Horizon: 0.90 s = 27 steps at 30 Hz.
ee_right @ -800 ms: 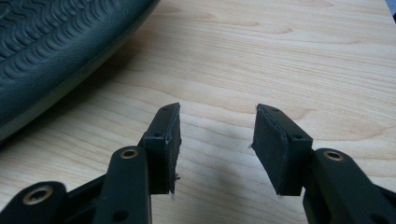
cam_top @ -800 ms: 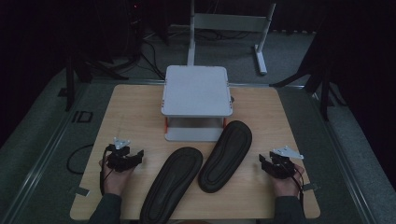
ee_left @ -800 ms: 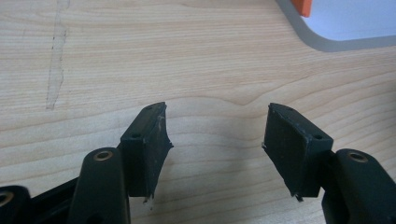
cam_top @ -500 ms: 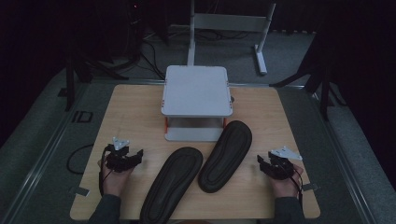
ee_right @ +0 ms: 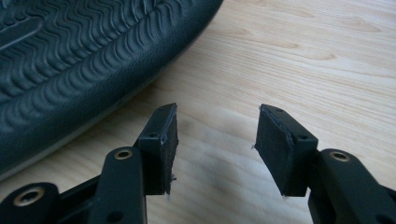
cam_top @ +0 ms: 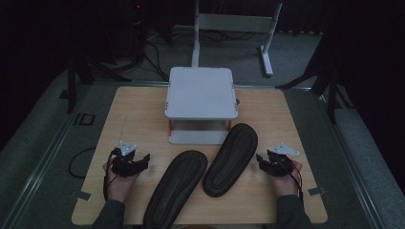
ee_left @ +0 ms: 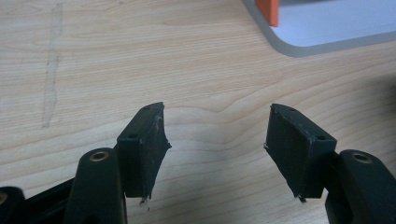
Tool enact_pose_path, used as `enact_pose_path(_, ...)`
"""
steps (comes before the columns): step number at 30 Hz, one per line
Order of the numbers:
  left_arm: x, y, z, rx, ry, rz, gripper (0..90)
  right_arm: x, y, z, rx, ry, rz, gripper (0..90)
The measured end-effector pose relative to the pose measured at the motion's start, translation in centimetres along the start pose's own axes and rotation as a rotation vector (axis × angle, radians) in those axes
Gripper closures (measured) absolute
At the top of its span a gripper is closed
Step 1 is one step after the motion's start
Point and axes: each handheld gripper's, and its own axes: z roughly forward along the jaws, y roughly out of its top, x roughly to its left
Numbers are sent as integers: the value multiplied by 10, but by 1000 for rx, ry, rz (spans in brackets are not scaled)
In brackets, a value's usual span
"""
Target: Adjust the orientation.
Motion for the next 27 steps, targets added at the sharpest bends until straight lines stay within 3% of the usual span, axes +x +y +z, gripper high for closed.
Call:
enact_pose_path(8, -10, 2, 1, -11, -22, 39, 357, 5, 6, 14, 0, 48, -31, 469)
enact_pose_path(13, -14, 4, 0, -19, -44, 51, 353, 7, 8, 8, -27, 57, -40, 472)
enact_pose_path(24, -21, 7, -1, -25, -68, 68, 349, 17, 16, -10, -122, 175, -30, 473)
enact_pose_path(27, -24, 8, 0, -24, -77, 75, 346, 21, 18, -12, -132, 188, -35, 471)
